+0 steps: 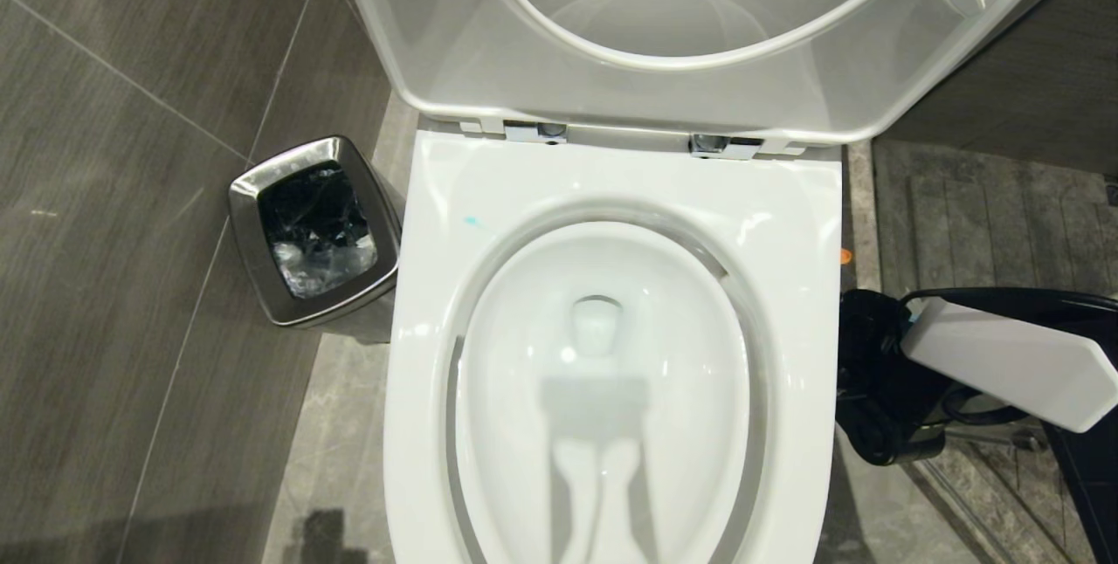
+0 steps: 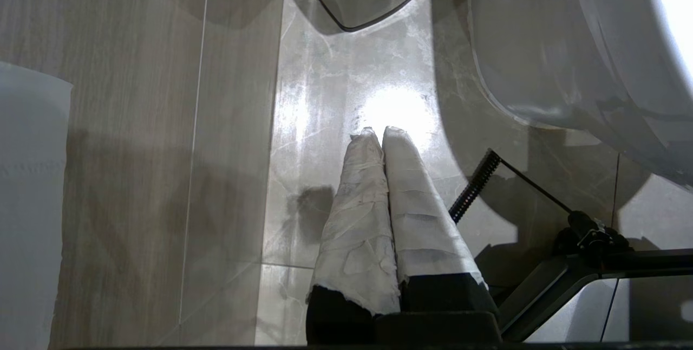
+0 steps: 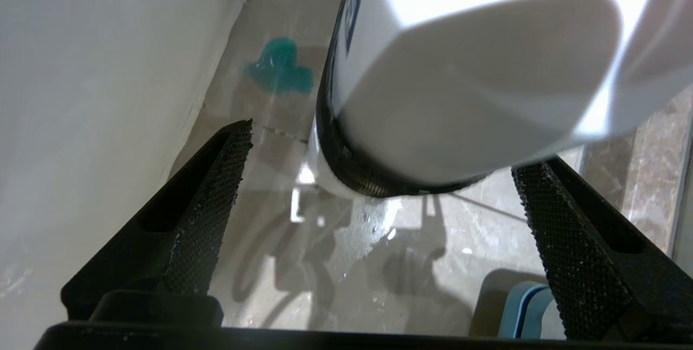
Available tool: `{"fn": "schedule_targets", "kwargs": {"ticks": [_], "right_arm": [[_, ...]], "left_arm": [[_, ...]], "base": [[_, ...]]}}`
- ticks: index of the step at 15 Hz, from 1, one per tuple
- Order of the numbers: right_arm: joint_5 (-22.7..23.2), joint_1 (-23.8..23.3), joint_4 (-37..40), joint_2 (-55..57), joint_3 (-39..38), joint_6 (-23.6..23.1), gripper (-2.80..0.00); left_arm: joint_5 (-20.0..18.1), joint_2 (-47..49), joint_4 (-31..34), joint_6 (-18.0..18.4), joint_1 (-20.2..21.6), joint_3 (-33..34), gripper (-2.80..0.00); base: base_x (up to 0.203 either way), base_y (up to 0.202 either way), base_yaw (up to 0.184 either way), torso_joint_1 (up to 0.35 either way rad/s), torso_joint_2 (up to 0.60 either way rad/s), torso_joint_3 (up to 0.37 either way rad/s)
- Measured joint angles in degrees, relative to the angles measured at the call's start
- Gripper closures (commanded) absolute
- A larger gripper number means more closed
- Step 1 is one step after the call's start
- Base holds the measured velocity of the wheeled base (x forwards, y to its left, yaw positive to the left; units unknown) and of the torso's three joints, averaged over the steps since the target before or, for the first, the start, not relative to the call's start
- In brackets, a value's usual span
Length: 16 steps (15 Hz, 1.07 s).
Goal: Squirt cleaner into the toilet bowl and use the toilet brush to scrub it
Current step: Pour in the cleaning agent
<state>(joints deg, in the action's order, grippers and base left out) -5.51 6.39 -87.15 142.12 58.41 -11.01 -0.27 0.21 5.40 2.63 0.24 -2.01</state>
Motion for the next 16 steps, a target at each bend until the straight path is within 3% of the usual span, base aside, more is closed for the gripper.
{"fn": "schedule_targets", "kwargs": {"ticks": [16], "right_arm": [[-0.2,0.0,0.0,3.6,6.6,0.0,-2.8]], "left_arm": [[0.0,0.0,0.0,0.0,0.0,0.0,0.0]], "base": [[0.0,0.0,0.0,0.0,0.0,0.0]]}}
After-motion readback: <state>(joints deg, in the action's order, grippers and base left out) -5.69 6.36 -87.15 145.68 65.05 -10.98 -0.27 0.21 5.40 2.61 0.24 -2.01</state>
